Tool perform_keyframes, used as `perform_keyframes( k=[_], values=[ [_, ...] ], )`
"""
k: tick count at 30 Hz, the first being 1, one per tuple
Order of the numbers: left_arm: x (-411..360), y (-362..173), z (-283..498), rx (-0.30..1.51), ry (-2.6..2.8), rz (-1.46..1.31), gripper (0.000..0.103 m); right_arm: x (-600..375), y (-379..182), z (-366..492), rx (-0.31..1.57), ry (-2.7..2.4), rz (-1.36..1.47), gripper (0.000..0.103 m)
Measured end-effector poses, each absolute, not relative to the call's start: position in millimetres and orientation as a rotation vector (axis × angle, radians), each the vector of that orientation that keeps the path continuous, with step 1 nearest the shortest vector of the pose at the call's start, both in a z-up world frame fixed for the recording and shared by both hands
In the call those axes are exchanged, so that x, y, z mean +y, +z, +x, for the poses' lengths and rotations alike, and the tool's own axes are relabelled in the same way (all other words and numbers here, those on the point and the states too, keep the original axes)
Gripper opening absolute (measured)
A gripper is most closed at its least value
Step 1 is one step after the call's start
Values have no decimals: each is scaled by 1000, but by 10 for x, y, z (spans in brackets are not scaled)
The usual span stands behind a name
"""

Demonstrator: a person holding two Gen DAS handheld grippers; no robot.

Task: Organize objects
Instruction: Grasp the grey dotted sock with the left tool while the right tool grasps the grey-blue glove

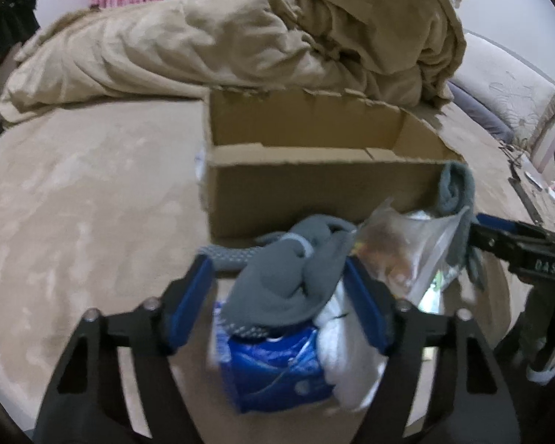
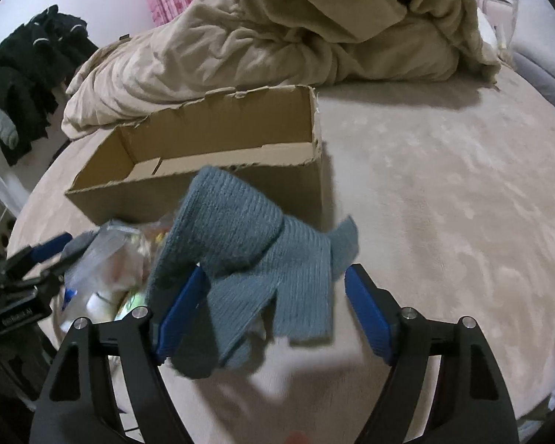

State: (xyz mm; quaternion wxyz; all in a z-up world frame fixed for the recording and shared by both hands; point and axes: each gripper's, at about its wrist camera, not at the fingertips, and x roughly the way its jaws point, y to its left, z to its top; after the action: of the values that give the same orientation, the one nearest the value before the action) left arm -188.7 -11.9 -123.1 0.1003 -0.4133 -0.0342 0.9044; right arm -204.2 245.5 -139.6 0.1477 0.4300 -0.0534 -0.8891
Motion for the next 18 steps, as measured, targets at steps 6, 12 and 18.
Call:
perform_keyframes(
  k=[6, 12, 18],
  values=[
    [-45, -1208, -1846, -114, 2648, -1202, 40, 2383, -1390, -2044, -134, -2541, 1187, 53],
    [-44, -1033, -1679, -119, 2674, -1146, 21, 2434, -1254, -1919, -118, -2591, 1093, 13],
    [-27, -912, -1565, -119, 2680, -1119, 18, 2475, -1062, -1763, -114, -2601, 1006, 8]
  ],
)
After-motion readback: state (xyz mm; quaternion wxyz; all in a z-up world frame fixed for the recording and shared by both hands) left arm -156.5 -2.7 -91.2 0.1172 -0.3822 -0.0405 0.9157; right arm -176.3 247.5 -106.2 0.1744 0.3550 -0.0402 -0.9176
